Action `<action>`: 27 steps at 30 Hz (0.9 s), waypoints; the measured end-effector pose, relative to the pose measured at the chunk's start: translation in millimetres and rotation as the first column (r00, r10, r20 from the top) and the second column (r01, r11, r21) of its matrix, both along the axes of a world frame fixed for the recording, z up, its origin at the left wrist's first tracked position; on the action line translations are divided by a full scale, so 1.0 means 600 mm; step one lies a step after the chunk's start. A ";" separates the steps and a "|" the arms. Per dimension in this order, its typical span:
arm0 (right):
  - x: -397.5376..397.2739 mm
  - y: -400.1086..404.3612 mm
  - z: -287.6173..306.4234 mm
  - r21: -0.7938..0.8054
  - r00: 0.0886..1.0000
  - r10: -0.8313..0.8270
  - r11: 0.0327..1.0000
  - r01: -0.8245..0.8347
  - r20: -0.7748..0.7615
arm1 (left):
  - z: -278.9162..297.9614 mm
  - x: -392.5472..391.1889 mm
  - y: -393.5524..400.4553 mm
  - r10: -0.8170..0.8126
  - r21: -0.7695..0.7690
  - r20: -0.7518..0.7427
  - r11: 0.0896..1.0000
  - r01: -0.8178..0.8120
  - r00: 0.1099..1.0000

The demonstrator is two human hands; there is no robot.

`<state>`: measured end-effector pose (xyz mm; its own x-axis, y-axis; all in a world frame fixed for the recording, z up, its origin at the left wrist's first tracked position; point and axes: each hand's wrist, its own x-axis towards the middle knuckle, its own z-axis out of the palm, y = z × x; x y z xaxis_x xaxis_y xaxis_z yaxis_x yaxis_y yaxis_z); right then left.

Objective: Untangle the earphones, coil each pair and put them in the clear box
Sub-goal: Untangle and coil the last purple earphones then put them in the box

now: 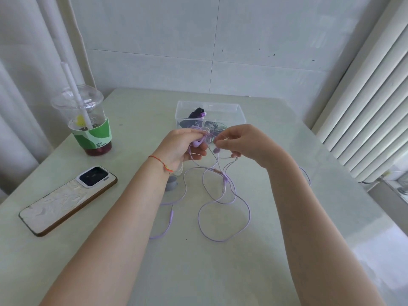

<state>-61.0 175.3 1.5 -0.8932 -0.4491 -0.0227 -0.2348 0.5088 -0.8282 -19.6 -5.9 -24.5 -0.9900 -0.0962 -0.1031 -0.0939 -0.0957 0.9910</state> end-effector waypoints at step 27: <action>0.016 -0.031 0.006 0.017 0.989 -0.091 0.995 0.094 -0.119 | 0.014 0.007 0.006 -0.057 -0.093 0.091 0.993 0.066 0.994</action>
<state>-51.3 156.5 5.3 -0.9280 -0.3648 0.0764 -0.2814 0.5514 -0.7854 -15.3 -2.3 -16.2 -0.9817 -0.0493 -0.1838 -0.1844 0.0080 0.9828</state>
